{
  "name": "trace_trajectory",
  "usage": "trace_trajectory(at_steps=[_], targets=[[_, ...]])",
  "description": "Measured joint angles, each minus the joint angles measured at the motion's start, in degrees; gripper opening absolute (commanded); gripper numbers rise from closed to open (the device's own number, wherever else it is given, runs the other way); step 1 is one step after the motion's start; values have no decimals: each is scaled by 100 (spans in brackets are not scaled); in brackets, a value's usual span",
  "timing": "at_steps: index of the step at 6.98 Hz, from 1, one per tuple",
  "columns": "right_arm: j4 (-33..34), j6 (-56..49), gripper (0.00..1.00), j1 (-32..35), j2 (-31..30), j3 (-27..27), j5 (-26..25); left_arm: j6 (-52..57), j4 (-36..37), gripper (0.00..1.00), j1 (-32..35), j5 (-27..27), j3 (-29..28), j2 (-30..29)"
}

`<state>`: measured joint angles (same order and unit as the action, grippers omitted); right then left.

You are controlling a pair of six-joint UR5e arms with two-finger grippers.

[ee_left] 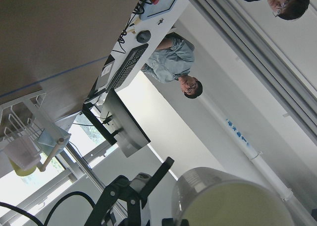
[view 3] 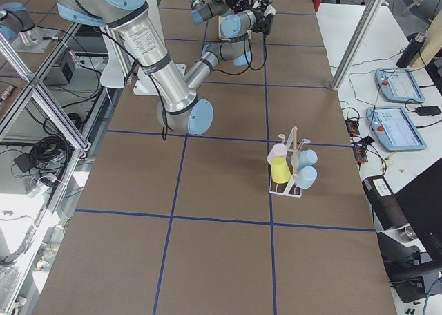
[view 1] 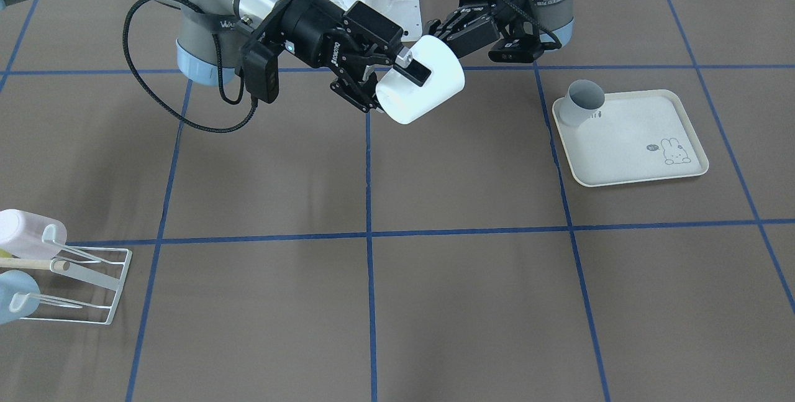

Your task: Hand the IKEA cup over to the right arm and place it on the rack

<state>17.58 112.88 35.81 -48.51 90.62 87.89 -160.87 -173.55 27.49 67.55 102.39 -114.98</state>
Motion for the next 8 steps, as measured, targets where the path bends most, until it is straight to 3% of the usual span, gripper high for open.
trace_trajectory(at_steps=[5,8], targets=[[-4,65,0,38,11,0,11,197,17,100,5,44,52,8],[14,50,0,553,-50,-6,340,672,22,100,38,69,163,100]])
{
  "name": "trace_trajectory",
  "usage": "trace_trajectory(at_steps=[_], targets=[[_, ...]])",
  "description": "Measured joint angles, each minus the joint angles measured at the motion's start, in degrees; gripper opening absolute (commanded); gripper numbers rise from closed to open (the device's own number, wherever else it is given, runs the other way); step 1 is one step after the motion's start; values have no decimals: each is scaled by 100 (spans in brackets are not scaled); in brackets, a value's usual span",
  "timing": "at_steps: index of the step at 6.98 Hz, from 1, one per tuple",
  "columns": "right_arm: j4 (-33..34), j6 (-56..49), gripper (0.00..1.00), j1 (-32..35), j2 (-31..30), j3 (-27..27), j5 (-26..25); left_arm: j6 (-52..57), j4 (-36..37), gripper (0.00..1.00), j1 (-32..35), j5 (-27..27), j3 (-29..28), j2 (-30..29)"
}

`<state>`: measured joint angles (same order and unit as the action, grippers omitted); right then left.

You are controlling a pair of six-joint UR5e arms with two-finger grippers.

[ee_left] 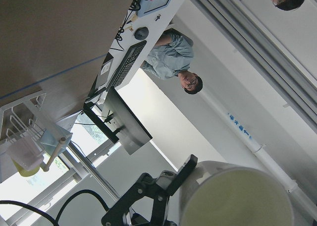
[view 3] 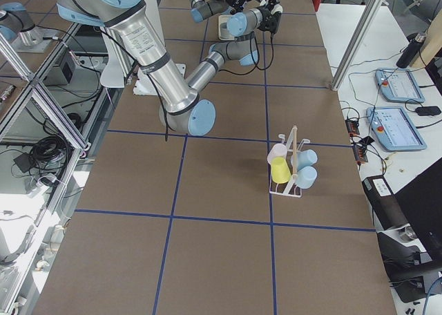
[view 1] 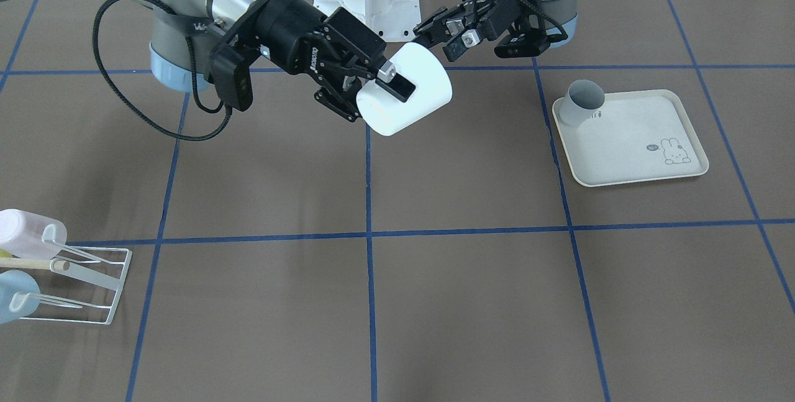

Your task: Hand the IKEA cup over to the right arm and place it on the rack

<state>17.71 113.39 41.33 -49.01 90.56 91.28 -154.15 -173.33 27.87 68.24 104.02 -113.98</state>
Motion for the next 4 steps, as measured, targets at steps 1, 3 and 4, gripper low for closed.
trace_trajectory(at_steps=[1,3,4], targets=[[10,-82,0,245,-77,-8,208,589,48,100,4,-2,23,98],[22,-724,0,569,-422,-12,487,1926,204,100,10,47,106,547],[34,-1176,0,683,-642,-9,554,2494,311,100,14,138,256,862]])
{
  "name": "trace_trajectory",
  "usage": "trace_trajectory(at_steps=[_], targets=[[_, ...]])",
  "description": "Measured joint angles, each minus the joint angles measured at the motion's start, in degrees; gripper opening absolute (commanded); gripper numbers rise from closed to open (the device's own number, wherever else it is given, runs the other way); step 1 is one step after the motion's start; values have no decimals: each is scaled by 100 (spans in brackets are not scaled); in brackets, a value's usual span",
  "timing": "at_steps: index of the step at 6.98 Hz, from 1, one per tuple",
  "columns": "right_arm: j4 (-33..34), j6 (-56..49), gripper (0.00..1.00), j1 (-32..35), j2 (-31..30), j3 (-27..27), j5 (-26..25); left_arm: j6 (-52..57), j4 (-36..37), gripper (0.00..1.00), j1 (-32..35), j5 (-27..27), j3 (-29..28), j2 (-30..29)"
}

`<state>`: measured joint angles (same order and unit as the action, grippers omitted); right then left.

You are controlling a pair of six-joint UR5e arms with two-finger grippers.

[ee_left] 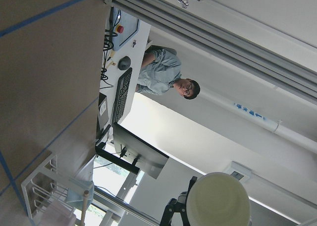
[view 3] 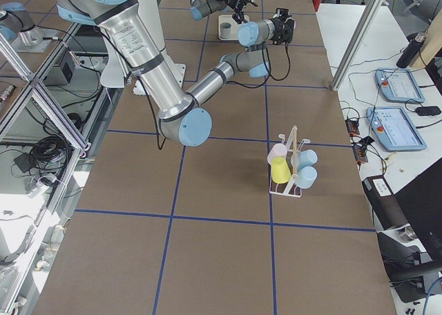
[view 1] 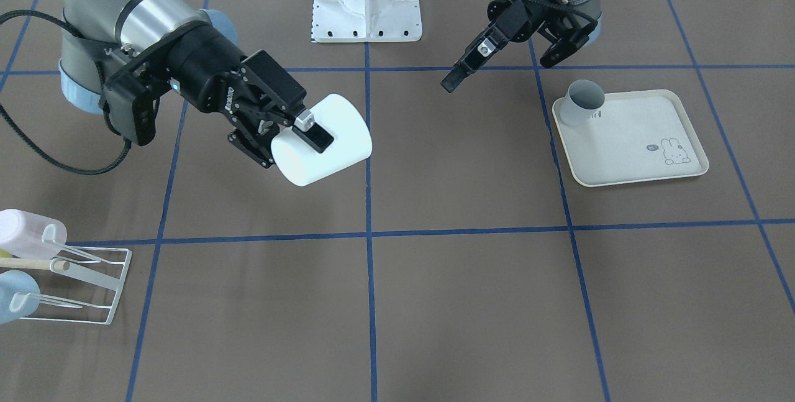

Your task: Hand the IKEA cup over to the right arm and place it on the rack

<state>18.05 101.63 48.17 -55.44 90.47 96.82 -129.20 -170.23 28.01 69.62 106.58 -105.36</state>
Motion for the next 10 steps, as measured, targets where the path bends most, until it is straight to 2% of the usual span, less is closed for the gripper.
trace_trajectory(at_steps=[3,5,7,9,10], targets=[[581,-1290,0,706,-804,280,441,1185,530,100,92,335,537,867],[1410,-2705,0,974,-1651,1040,351,1629,673,100,211,551,707,1298],[1833,-3720,0,1010,-2325,1504,-178,2027,701,100,341,746,864,1722],[1889,-4855,0,759,-2900,1594,-1073,2265,726,100,391,837,1022,2081],[1896,-5033,0,459,-3070,1607,-1602,2297,732,100,394,847,1051,2142]])
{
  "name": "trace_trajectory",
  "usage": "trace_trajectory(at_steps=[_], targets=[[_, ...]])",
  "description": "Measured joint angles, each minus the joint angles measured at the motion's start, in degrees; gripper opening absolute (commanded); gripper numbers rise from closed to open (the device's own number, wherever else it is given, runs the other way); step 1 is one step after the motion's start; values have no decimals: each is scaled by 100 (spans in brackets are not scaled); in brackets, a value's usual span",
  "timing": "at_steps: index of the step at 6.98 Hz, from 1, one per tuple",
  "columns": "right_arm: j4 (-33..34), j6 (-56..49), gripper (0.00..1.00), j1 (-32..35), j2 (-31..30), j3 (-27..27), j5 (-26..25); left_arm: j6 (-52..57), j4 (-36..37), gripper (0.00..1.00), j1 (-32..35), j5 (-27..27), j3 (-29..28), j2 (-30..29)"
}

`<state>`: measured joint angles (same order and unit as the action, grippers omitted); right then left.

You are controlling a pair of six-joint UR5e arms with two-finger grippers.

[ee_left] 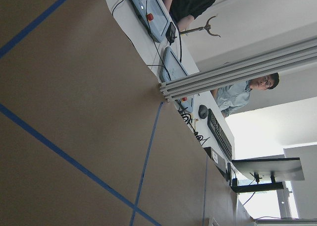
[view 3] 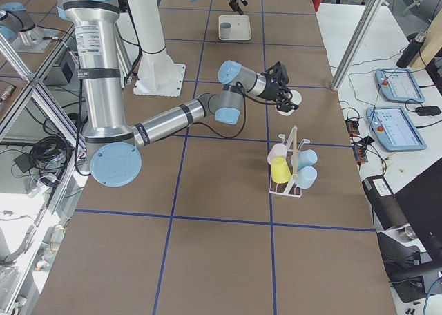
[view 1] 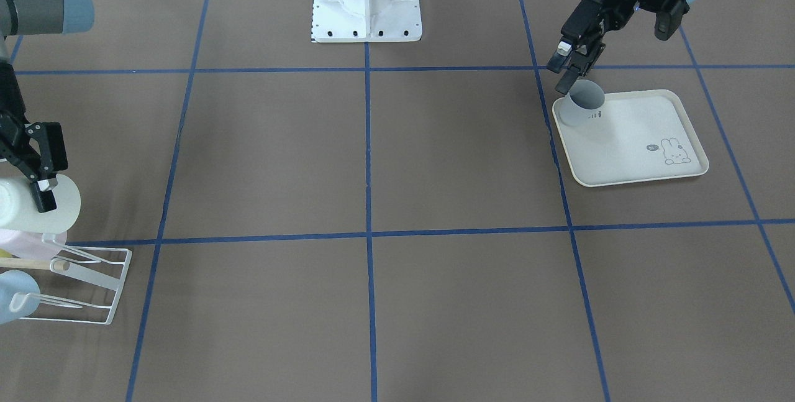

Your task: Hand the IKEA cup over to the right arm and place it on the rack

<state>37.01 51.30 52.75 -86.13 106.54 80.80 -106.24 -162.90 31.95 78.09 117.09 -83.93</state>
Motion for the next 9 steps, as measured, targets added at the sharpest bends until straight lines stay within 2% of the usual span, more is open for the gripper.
trace_trajectory(at_steps=[1,5,7,9], targets=[[9,-59,0,-268,-131,12,-434,10,3,100,3,3,10,21],[269,-93,0,-618,-561,66,-1369,9,4,100,-4,5,3,19],[408,-94,0,-770,-573,67,-1627,7,4,100,-5,5,-11,18],[443,-104,0,-873,-524,42,-1658,6,4,100,-5,5,-24,17]])
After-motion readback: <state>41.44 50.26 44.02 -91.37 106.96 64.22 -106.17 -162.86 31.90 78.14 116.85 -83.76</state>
